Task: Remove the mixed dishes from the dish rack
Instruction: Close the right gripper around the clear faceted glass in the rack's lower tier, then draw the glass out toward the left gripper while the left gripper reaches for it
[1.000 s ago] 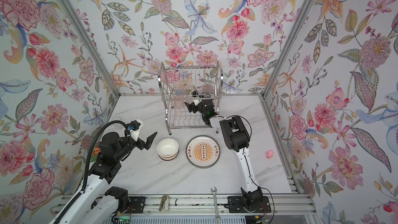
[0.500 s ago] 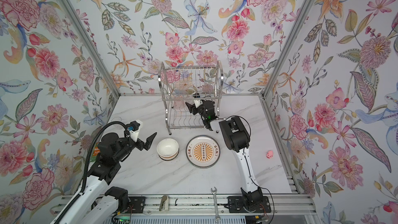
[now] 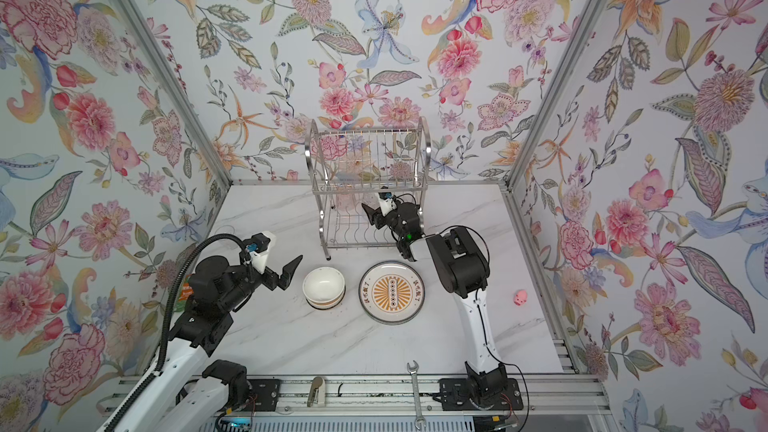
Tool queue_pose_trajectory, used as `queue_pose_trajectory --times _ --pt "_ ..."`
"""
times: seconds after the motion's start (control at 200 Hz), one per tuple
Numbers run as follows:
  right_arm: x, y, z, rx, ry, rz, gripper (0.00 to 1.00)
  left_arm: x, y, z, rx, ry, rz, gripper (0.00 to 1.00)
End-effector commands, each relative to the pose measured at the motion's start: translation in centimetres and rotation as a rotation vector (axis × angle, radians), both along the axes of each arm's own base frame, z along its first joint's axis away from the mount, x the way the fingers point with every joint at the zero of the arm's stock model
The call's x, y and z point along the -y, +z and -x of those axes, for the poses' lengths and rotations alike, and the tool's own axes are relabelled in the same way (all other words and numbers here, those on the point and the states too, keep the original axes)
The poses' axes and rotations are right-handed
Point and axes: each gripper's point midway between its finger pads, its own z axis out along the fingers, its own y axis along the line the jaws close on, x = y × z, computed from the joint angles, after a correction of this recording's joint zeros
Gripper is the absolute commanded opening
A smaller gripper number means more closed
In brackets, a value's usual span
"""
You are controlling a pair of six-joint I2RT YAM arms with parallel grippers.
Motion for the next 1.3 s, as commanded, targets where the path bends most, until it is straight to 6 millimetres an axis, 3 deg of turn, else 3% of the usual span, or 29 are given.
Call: queue_pose_trajectory --times 0.0,0.21,0.42,0.736,0.991,1.296 --pt "-0.3 5.0 1.5 0.109 0.008 -0.068 0.34 0.4 0.8 0.0 0.026 -0.013 -0.003 0.99" --pt "0.0 6.5 3.7 0.134 0.009 -0.095 0.24 0.6 1.0 -0.1 0.031 -0.022 0.005 1.00" --pt "0.1 8.2 6.1 0.142 0.024 -0.123 0.00 0.8 1.4 -0.3 0.041 -0.031 0.012 0.99" --pt "0.4 10.9 10.9 0.144 0.043 -0.187 0.00 1.2 2.1 -0.5 0.062 -0.047 0.027 0.99" --pt "1.9 13.7 15.4 0.049 0.068 -0.289 0.00 1.7 2.0 -0.5 0.071 -0.071 0.024 0.99" --pt "5.0 14.7 18.8 -0.275 0.009 -0.508 0.00 5.8 2.2 0.3 0.126 -0.193 -0.014 0.99"
